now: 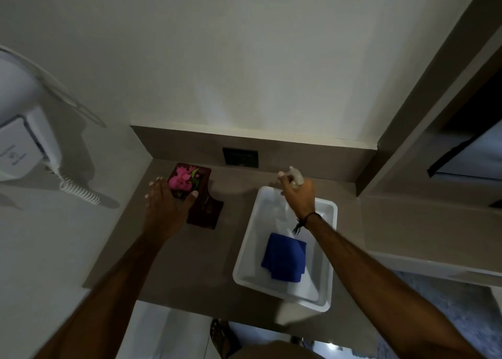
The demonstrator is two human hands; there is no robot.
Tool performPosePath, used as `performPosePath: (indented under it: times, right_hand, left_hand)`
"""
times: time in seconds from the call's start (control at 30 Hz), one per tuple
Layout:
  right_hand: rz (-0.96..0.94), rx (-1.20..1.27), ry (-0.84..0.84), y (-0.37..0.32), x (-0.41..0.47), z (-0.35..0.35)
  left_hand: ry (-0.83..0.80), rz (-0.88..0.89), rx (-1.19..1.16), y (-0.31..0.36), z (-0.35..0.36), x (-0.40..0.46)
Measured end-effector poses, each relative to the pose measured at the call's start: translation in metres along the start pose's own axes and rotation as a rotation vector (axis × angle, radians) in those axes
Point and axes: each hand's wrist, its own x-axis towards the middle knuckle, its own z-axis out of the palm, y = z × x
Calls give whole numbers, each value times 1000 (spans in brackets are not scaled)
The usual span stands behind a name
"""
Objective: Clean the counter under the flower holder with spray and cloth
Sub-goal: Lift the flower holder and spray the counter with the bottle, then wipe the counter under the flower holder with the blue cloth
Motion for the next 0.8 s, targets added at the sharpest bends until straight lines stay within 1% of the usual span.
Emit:
performPosePath:
  times: [0.1,0.33,0.4,0.47,0.53,0.57,0.7,0.73,0.8]
  right_hand:
    - [-14,-16,46,4,-5,-12]
    - [89,-93,-17,18,-10,-19]
    - [131,-177,-27,20,-13,-22]
    - [180,-262,-2,28,-27,-25]
    - [183,-329,6,44,-50,-27]
    - [172,-393,-26,55,-63,-28]
    - [158,-794,-295,84,-94,-28]
    - [156,-844,-329,85,-96,-28]
    - [193,-845,-369,84,-94,-27]
  left_hand:
    - [11,18,-15,0,4,0]
    - [-9,7,-30,-3,6,4]
    - [-20,8,-22,-5,6,5]
    - [-24,12,-16,-6,8,6]
    - [-26,11,-18,-8,9,7]
    - [-29,14,-24,-9,10,8]
    - [-34,3,-39,-14,12,12]
    - [-40,-5,-41,-16,13,12]
    - [-51,-14,-39,-17,14,14]
